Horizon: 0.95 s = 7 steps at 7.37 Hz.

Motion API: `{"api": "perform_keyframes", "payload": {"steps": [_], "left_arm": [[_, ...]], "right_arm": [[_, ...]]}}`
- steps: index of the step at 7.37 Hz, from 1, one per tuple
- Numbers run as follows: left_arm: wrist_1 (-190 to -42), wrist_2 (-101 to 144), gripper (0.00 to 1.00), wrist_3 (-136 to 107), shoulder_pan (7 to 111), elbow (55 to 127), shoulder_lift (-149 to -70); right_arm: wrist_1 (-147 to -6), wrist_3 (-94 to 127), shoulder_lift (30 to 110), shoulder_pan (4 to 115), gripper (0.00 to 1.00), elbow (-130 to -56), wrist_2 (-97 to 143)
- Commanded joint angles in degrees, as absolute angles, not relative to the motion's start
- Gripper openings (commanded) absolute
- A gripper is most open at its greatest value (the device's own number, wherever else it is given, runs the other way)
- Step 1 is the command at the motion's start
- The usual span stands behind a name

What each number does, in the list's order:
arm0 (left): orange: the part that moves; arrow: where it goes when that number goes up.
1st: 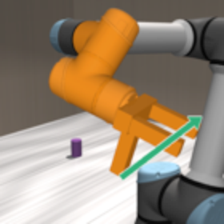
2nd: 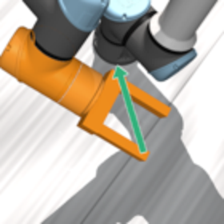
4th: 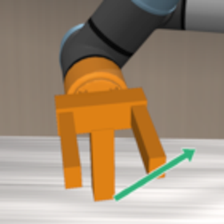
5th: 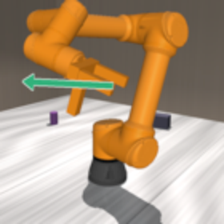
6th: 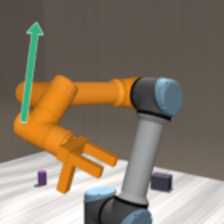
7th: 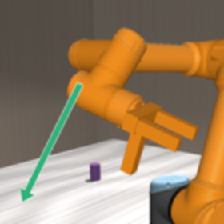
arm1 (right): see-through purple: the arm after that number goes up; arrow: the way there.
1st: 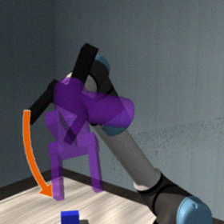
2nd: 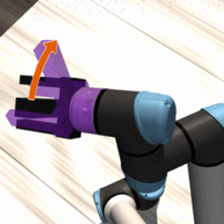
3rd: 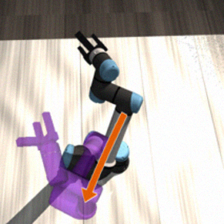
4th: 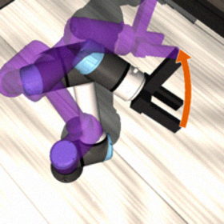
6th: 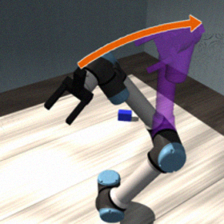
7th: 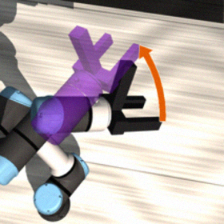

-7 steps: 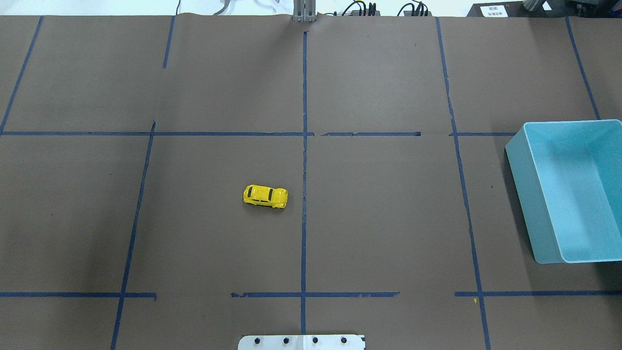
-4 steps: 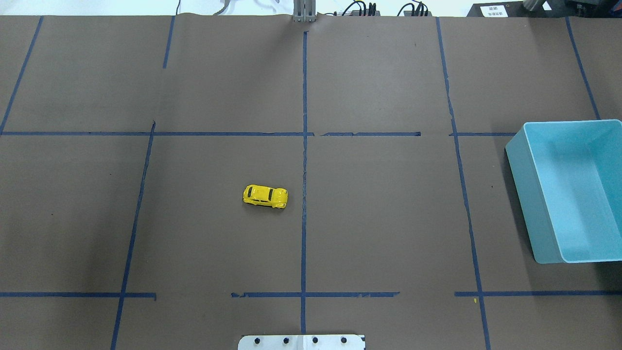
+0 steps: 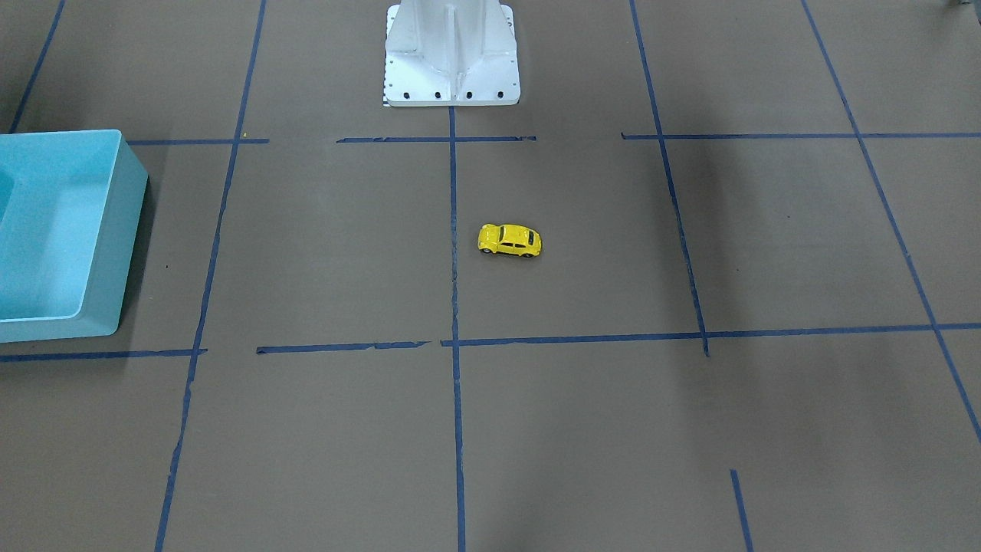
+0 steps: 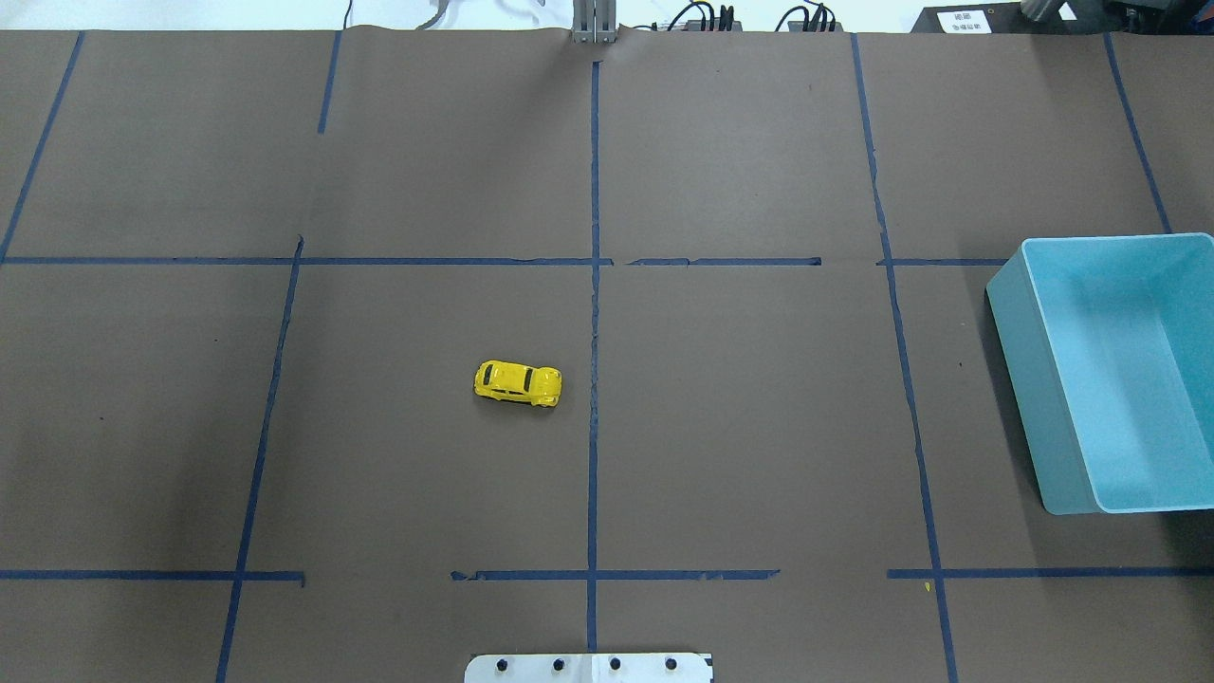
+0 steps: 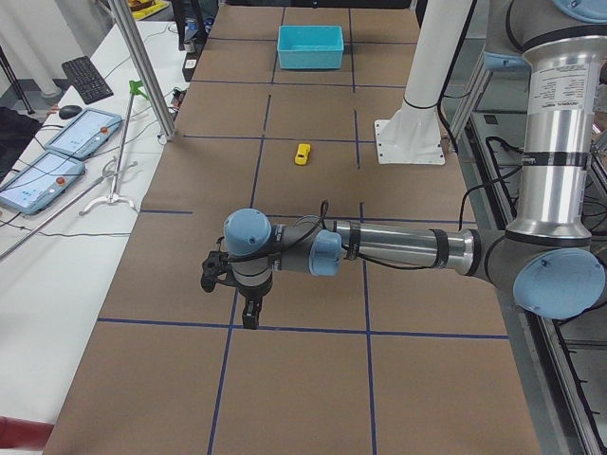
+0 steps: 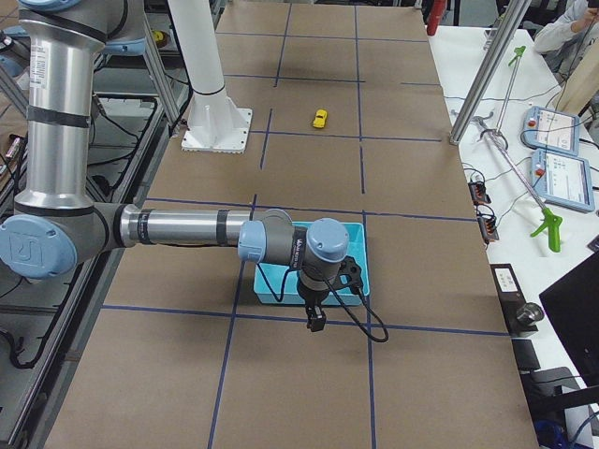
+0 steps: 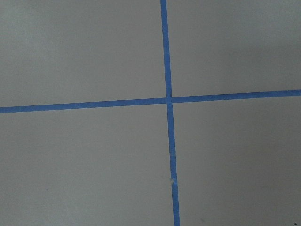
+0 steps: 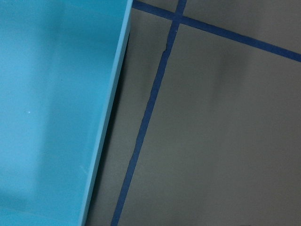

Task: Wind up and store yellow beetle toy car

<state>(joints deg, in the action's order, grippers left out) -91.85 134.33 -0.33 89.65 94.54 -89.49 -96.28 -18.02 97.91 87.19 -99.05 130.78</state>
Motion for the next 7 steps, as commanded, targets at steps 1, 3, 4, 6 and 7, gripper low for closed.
{"api": "perform_keyframes", "payload": {"steps": [1,3,4,6,7], "left_arm": [[-91.85,134.03,1.00,-0.09,89.13,93.78,-91.31],[-91.58,134.03,1.00,-0.09,83.79,94.83,-95.68],[-90.45,134.03,1.00,0.09,79.67,95.36,-98.85],[-89.30,133.95,1.00,4.10,73.24,102.27,-99.49],[-89.30,133.95,1.00,5.96,70.17,105.35,-99.58]], "right_arm": [[-96.24,-18.02,97.91,87.19,1.00,-98.97,130.78],[-96.24,-18.02,97.91,87.19,1.00,-98.88,130.78],[-96.24,-18.10,97.91,87.27,1.00,-98.96,130.78],[-96.24,-18.28,97.91,87.28,1.00,-98.96,130.78],[-96.24,-18.28,97.91,87.28,1.00,-98.96,130.78]]}}
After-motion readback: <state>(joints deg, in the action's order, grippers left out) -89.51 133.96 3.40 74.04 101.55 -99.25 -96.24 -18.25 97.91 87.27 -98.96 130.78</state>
